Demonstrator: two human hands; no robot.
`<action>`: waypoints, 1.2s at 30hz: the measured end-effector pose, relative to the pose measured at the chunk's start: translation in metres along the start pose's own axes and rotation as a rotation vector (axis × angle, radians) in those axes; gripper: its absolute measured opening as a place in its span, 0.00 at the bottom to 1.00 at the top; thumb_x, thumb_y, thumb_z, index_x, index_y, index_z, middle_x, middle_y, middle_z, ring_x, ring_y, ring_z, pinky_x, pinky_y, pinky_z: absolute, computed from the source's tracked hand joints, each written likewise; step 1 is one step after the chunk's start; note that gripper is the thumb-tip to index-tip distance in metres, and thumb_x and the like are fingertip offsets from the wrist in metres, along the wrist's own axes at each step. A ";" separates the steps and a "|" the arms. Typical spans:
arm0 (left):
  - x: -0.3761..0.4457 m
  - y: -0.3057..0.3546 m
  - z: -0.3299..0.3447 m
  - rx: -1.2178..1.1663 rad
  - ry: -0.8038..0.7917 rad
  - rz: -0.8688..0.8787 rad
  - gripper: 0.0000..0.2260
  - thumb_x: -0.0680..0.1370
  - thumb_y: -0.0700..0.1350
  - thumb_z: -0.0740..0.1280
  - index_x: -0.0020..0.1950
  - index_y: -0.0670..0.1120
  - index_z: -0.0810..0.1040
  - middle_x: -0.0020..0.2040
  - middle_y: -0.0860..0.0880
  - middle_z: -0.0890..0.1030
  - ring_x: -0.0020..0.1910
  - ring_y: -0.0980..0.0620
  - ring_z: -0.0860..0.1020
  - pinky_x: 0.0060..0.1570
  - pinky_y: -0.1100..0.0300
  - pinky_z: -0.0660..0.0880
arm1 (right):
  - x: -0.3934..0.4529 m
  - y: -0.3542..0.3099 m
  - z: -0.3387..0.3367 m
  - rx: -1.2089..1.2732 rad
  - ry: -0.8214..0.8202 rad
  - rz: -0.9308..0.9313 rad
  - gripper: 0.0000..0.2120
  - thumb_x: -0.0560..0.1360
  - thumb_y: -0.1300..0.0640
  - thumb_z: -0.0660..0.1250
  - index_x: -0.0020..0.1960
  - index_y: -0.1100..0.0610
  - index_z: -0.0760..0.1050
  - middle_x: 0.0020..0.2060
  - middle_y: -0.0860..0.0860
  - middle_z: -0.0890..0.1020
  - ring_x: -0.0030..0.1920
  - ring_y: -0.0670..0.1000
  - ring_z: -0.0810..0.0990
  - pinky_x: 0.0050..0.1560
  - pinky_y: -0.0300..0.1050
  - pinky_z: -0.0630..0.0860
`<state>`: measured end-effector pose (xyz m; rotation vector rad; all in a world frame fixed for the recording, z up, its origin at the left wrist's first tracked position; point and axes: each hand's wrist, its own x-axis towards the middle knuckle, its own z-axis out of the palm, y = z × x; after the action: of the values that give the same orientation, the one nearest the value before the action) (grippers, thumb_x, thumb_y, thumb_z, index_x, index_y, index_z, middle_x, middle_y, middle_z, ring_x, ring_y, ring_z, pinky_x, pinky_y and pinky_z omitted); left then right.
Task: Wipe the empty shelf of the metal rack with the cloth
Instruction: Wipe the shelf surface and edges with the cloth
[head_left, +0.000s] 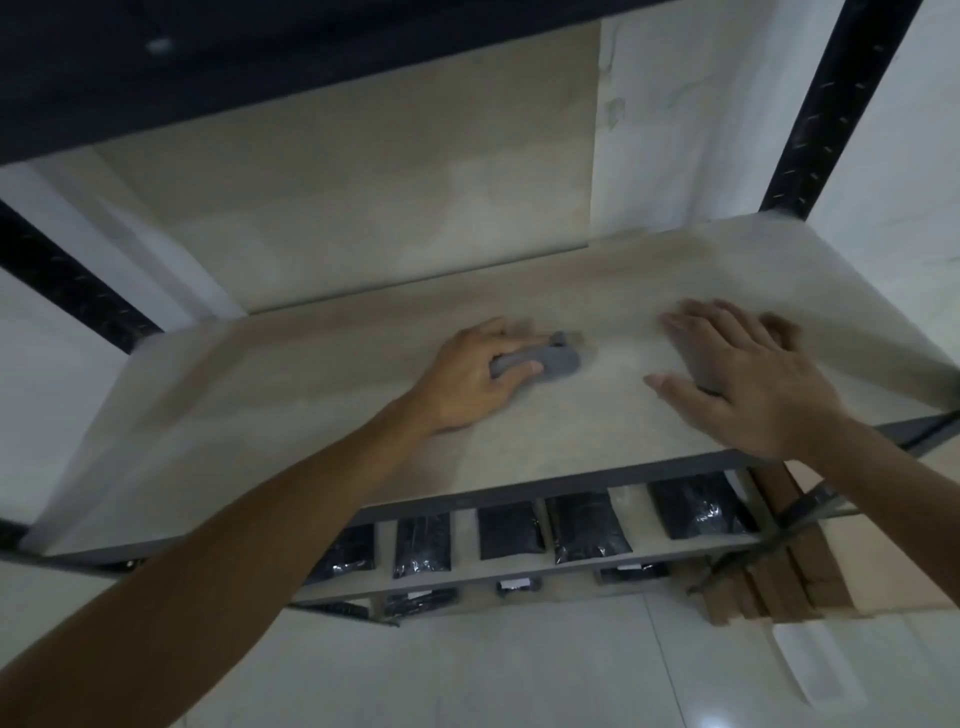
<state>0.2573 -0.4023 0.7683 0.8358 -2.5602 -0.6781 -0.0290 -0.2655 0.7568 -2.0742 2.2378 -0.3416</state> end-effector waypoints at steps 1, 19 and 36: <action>-0.007 0.005 0.000 -0.070 -0.042 0.058 0.13 0.81 0.47 0.68 0.65 0.52 0.81 0.40 0.58 0.76 0.40 0.58 0.76 0.40 0.62 0.71 | 0.001 0.000 -0.001 0.001 -0.004 0.002 0.35 0.78 0.26 0.45 0.78 0.44 0.57 0.79 0.46 0.60 0.80 0.50 0.55 0.75 0.65 0.59; -0.052 0.032 0.016 0.098 -0.023 0.007 0.21 0.82 0.55 0.61 0.73 0.49 0.74 0.53 0.48 0.75 0.47 0.48 0.77 0.47 0.54 0.76 | 0.001 0.006 0.009 -0.006 0.049 -0.017 0.34 0.78 0.26 0.46 0.76 0.44 0.59 0.77 0.48 0.63 0.78 0.53 0.60 0.73 0.64 0.60; -0.060 0.038 0.025 0.203 0.096 -0.043 0.20 0.83 0.54 0.60 0.74 0.52 0.72 0.57 0.48 0.76 0.49 0.47 0.78 0.48 0.51 0.78 | 0.003 0.005 0.010 -0.037 0.086 -0.058 0.32 0.78 0.27 0.46 0.74 0.45 0.60 0.76 0.50 0.65 0.76 0.56 0.64 0.70 0.65 0.60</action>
<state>0.2742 -0.3291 0.7573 0.9652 -2.5601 -0.3845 -0.0323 -0.2697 0.7461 -2.1877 2.2508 -0.4043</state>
